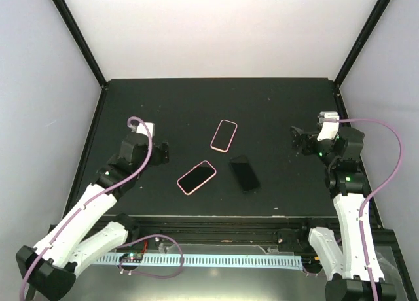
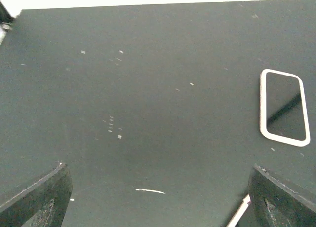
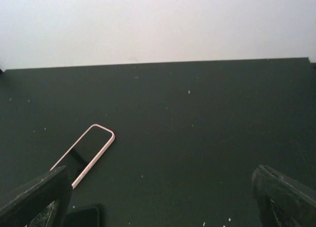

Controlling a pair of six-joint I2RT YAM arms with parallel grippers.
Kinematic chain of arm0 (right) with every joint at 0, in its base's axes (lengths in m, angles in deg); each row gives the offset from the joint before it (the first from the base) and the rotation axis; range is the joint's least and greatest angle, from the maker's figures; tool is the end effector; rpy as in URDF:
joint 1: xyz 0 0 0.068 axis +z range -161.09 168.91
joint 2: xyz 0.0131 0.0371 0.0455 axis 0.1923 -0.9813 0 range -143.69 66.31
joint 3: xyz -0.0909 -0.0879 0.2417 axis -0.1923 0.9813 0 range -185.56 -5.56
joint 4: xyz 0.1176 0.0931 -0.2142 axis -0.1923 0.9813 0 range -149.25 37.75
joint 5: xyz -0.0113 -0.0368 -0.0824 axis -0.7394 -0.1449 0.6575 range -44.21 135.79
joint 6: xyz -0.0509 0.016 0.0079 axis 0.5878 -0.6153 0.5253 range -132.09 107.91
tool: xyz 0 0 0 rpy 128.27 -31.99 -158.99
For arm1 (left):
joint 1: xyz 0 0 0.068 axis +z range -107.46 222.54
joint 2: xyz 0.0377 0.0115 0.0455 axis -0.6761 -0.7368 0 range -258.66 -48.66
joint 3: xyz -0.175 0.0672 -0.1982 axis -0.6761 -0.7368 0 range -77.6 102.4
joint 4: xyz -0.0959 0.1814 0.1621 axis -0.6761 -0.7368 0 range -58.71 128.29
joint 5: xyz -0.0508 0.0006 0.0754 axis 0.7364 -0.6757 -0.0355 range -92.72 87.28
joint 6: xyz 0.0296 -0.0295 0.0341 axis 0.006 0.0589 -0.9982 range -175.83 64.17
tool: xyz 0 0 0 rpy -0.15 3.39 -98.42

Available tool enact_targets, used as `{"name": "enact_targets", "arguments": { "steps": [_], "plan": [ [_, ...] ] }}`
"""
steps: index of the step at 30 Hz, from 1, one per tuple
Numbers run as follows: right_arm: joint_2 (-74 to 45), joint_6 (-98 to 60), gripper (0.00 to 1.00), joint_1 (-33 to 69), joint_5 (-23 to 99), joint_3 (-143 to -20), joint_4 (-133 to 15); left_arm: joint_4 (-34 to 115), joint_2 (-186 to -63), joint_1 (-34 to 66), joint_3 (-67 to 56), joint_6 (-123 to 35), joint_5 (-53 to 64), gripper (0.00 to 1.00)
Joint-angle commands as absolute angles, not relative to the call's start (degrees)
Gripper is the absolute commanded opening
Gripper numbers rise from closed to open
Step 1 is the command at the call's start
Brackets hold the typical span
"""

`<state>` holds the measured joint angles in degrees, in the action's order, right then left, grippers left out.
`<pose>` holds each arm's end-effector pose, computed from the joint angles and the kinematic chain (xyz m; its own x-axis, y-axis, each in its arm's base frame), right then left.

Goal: Take the phone out of the phone case
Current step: Adjust the phone at the center of the board.

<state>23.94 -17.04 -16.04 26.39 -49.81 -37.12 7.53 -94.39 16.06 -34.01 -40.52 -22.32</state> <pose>0.1692 -0.0029 0.3221 -0.3632 0.1131 -0.9248 -0.1985 0.9604 0.1954 0.1603 -0.0665 0.2949 -0.5133 -0.0221 -0.8579 0.0337 0.9984 -0.0459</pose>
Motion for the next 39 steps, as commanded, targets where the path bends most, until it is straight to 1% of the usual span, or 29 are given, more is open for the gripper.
{"name": "enact_targets", "arguments": {
  "steps": [1,7,15,19,23,26,30,39],
  "plan": [
    [22.37,-13.59,1.00,-15.18,26.29,-51.11,-34.39,7.29,-97.41,12.37,-31.13,-37.74,-15.35,0.99],
    [18.51,-1.82,1.00,-14.38,23.87,-52.51,-28.19,5.79,-103.76,1.21,-29.43,-34.46,-11.69,0.99],
    [8.15,11.41,1.00,-13.07,22.84,-58.29,-14.93,7.28,-114.83,-16.21,-28.86,-28.39,-10.86,0.99],
    [3.11,14.64,1.00,-9.09,24.73,-60.07,-11.15,7.32,-122.23,-24.03,-27.55,-25.48,-11.32,0.99],
    [-4.01,14.94,1.00,-3.96,27.51,-60.95,-10.76,6.73,-129.10,-29.87,-25.32,-22.07,-12.45,0.99],
    [-11.52,14.22,1.00,-0.31,28.44,-63.90,-9.03,6.97,-131.86,-33.08,-24.66,-19.75,-13.46,0.99],
    [-21.55,12.36,1.00,5.48,31.41,-68.15,-8.12,9.00,-131.98,-34.90,-26.85,-17.05,-12.58,0.99],
    [-39.83,8.70,1.00,15.08,33.18,-80.93,-4.61,12.20,-123.94,-35.34,-35.87,-11.93,-13.89,0.99]
  ]
}}
